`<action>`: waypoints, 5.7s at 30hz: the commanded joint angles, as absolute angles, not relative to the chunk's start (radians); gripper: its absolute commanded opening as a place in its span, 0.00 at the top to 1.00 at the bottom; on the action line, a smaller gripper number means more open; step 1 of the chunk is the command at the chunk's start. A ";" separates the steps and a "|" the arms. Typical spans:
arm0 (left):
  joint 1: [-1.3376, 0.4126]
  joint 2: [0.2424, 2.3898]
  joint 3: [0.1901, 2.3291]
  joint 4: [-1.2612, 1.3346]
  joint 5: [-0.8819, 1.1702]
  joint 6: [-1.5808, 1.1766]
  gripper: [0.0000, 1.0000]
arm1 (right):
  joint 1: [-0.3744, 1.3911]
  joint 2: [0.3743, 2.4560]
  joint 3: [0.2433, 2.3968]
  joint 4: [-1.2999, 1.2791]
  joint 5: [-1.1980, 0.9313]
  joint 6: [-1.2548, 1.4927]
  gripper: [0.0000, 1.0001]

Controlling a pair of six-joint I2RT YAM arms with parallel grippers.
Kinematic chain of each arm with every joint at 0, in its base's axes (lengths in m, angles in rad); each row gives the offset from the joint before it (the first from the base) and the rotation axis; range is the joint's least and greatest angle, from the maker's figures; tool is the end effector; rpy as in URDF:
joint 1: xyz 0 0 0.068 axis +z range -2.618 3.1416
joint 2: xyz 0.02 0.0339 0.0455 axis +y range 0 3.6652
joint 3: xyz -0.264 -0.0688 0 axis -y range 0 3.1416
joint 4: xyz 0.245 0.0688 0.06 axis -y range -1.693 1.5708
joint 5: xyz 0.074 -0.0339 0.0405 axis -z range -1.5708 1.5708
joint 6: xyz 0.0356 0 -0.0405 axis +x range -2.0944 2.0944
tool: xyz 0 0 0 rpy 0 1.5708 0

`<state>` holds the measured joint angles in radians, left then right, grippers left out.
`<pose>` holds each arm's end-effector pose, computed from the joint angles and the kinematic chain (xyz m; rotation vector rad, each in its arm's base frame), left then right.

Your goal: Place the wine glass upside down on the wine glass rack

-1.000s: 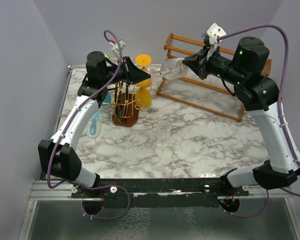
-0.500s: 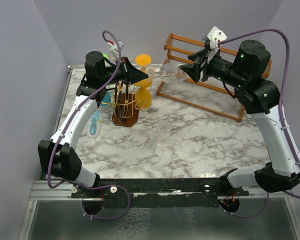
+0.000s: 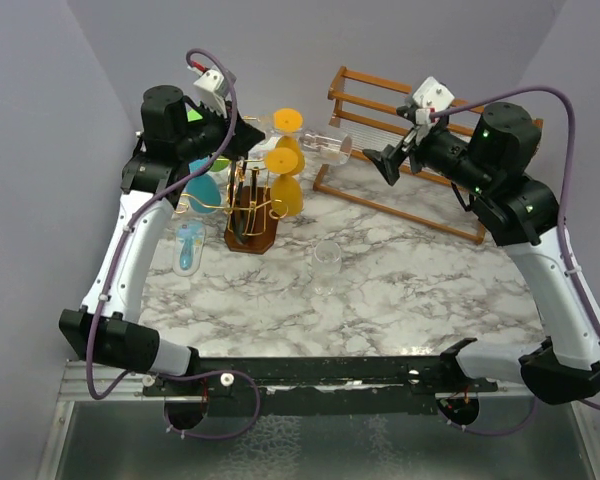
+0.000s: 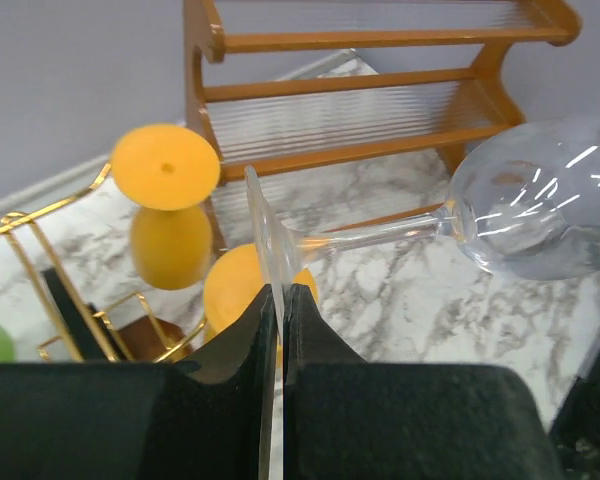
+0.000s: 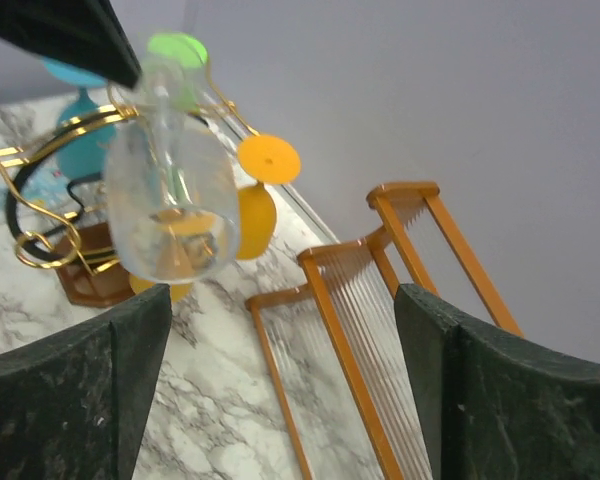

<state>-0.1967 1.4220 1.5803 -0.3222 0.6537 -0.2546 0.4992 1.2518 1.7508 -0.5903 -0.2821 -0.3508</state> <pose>0.3039 -0.0826 0.4558 0.4433 1.7287 -0.8922 0.1984 0.1195 0.5242 -0.8784 1.4204 0.3466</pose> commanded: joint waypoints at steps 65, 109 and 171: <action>-0.219 1.166 1.477 -0.951 -0.120 1.032 0.98 | 0.484 1.161 1.079 -0.236 -0.220 -0.427 0.00; -0.227 1.154 1.508 -1.040 -0.247 1.045 0.98 | 0.475 1.158 1.071 -0.233 -0.235 -0.438 0.00; -0.234 1.174 1.603 -1.165 0.167 0.947 0.60 | 0.476 1.258 1.280 -0.591 -0.601 -0.609 0.04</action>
<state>-0.2314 1.1740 1.5551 -1.1770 0.1081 1.0004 0.4763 1.2076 1.1900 -0.4137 -0.4107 -0.5404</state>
